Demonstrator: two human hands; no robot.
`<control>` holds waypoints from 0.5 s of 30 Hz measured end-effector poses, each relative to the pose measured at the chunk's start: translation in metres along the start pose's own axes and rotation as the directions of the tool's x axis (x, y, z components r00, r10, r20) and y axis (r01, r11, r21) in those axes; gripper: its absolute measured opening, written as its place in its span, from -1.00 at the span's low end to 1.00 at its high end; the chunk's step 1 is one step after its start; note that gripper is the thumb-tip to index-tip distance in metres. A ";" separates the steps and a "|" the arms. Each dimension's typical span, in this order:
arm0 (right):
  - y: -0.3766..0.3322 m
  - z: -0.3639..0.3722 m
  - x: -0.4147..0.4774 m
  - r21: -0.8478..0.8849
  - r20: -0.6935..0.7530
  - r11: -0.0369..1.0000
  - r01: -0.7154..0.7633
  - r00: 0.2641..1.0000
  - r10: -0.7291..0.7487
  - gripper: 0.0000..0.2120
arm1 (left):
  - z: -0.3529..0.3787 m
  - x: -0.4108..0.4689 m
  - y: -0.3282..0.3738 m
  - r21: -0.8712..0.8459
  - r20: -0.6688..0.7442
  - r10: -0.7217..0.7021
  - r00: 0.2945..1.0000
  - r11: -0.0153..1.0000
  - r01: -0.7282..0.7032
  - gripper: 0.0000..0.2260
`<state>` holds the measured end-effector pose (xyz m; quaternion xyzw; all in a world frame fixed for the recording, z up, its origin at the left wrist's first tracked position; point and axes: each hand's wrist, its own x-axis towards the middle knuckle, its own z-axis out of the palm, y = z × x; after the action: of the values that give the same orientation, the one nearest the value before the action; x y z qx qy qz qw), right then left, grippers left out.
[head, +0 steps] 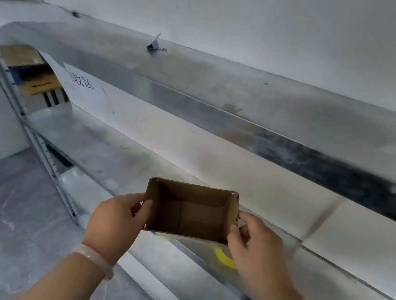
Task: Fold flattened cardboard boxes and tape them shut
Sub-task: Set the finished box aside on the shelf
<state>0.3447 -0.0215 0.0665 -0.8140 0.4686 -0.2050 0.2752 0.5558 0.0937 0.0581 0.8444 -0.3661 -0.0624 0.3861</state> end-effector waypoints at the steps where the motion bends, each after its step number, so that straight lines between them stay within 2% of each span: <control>1: -0.018 0.016 0.004 -0.003 0.005 1.000 0.012 1.000 -0.012 -0.69 | -0.017 0.007 -0.016 -0.001 -0.002 -0.018 1.000 1.000 0.018 -0.83; 3: -0.057 0.052 0.012 -0.008 0.009 0.999 0.038 0.999 -0.038 -0.71 | -0.053 0.023 -0.052 0.002 -0.024 -0.050 0.998 0.999 0.051 -0.84; 8: -0.149 0.144 0.031 0.111 0.082 0.989 0.101 0.991 -0.110 -0.70 | -0.137 0.068 -0.135 0.013 -0.089 -0.084 0.992 0.996 0.086 -0.85; 15: -0.235 0.218 0.073 0.108 0.148 0.983 0.146 0.976 -0.161 -0.69 | -0.195 0.129 -0.223 0.004 -0.118 -0.156 0.981 0.988 0.157 -0.87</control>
<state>0.6607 0.0666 0.0558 -0.8471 0.3710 -0.1838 0.3331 0.8523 0.2229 0.0609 0.8754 -0.2758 -0.0405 0.3949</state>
